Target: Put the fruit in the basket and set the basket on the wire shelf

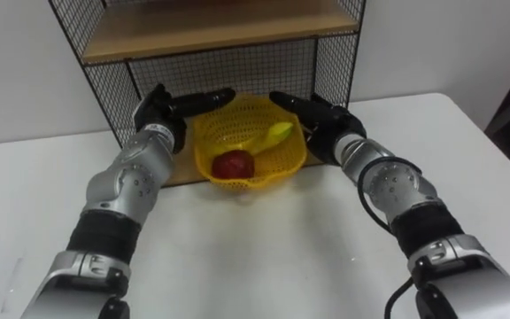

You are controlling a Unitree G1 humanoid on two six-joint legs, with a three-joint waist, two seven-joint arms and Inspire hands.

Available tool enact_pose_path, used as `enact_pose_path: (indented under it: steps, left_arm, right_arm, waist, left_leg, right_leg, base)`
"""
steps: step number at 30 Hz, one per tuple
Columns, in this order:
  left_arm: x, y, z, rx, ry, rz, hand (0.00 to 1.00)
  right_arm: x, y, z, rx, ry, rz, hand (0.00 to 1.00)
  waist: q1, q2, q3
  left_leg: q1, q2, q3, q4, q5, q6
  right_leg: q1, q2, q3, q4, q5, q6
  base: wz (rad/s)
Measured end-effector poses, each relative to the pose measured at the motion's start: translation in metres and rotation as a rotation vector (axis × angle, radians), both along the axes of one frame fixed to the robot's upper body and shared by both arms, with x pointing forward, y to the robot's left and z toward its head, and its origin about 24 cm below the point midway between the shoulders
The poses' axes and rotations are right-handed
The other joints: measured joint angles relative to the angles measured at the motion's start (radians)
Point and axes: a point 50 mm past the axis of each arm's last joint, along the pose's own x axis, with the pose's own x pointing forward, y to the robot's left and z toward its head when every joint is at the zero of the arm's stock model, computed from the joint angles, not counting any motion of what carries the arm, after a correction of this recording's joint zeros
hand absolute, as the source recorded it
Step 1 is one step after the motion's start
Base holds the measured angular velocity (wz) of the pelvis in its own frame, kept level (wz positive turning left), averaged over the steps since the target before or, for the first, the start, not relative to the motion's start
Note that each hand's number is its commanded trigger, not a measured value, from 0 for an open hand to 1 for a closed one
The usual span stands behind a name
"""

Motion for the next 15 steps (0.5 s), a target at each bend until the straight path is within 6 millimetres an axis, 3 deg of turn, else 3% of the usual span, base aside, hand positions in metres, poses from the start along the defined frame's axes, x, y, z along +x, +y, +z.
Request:
enact_pose_path:
  steps: [3, 9, 12, 14, 15]
  left_arm:
    - [-0.006, 0.002, -0.002, -0.004, -0.009, 0.005, 0.0]
    - [-0.019, 0.004, 0.019, 0.048, -0.151, -0.004, 0.0]
    - [-0.031, 0.006, 0.015, 0.072, -0.166, -0.011, 0.0]
    - [-0.04, 0.009, 0.009, 0.092, -0.16, -0.01, 0.0]
    - [-0.047, 0.01, 0.006, 0.127, -0.162, -0.026, 0.0]
  right_arm:
    - [-0.001, 0.001, 0.002, -0.026, -0.021, 0.012, 0.0]
    - [-0.015, -0.01, 0.021, -0.171, -0.194, 0.051, 0.0]
    - [-0.023, -0.015, 0.028, -0.257, -0.268, 0.078, 0.0]
    - [-0.031, -0.018, 0.024, -0.32, -0.281, 0.097, 0.0]
    - [-0.038, -0.021, 0.018, -0.351, -0.281, 0.112, 0.0]
  waist:
    - [-0.003, -0.003, -0.0019]
    - [0.014, -0.019, -0.0148]
    - [0.015, -0.024, -0.0171]
    - [0.011, -0.043, -0.027]
    - [0.012, -0.058, -0.0281]
  left_leg:
    - [-0.003, -0.001, -0.002, -0.001, 0.001, -0.001]
    - [0.0, -0.009, -0.006, -0.013, 0.005, 0.002]
    - [0.02, -0.009, 0.001, -0.021, 0.007, 0.002]
    - [0.038, -0.01, 0.0, -0.047, 0.012, -0.007]
    - [0.041, -0.008, 0.0, -0.048, 0.012, -0.008]
  right_leg:
    - [-0.004, -0.001, 0.0, -0.002, -0.001, 0.0]
    - [-0.006, -0.008, -0.002, -0.001, -0.003, 0.002]
    - [0.013, -0.01, -0.003, -0.004, -0.003, 0.002]
    - [0.023, -0.019, -0.004, -0.019, -0.003, 0.001]
    - [0.025, -0.019, -0.005, -0.02, -0.002, 0.001]
  base:
    - [0.0]
    - [0.01]
    - [0.0]
    - [-0.04]
    - [-0.05]
